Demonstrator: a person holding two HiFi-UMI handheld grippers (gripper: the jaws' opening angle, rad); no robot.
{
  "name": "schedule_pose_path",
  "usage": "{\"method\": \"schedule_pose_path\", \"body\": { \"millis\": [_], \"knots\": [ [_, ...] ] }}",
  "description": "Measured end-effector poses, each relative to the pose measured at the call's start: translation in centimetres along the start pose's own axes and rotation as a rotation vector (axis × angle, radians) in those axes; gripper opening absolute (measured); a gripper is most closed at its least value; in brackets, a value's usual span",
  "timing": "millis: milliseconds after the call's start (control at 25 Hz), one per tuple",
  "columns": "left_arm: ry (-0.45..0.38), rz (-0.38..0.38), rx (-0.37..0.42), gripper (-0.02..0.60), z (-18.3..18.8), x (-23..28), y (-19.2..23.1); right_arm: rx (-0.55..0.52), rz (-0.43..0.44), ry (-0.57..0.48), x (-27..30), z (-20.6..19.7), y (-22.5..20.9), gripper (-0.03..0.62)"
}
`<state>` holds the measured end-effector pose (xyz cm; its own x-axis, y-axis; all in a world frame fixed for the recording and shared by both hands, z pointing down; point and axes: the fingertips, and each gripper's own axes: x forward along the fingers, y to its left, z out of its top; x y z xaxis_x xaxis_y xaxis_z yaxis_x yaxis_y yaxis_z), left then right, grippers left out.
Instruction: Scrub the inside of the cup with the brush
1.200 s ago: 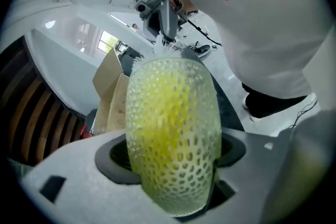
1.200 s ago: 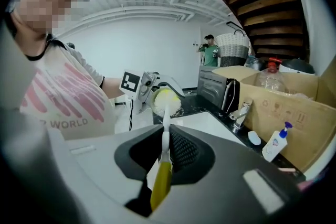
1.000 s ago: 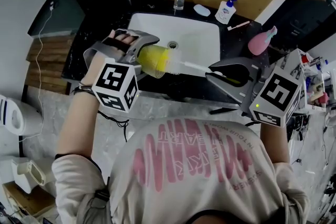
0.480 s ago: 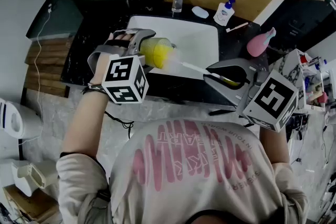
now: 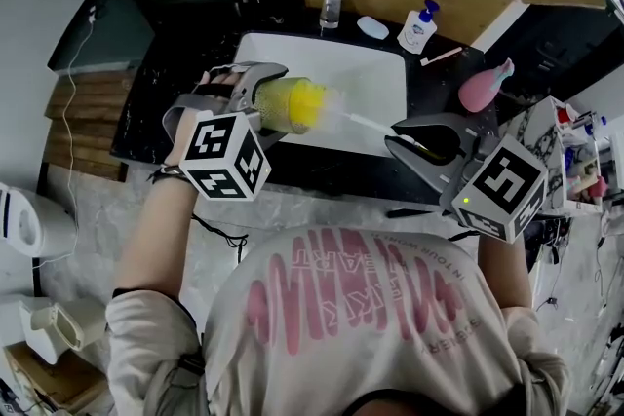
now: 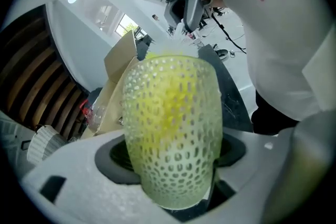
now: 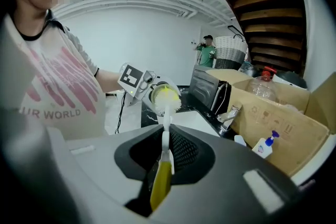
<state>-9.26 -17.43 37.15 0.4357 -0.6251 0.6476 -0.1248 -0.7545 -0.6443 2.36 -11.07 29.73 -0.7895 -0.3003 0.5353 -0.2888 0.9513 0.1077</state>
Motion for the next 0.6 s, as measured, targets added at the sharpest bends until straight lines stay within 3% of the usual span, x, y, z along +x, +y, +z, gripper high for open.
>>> {"method": "schedule_pose_path", "body": {
  "millis": [240, 400, 600],
  "knots": [
    [-0.055, 0.093, -0.144, 0.365, -0.5, -1.0, 1.7, 0.046, 0.036, -0.075, -0.8, 1.3, 0.0, 0.046],
    [-0.14, 0.164, -0.306, 0.367, 0.1, -1.7, 3.3, 0.074, 0.033, -0.131, -1.7, 2.2, -0.1, 0.046],
    [-0.243, 0.189, -0.496, 0.367, 0.6, -2.5, 4.6, 0.123, 0.018, -0.222, -2.8, 3.3, -0.7, 0.046]
  ]
}}
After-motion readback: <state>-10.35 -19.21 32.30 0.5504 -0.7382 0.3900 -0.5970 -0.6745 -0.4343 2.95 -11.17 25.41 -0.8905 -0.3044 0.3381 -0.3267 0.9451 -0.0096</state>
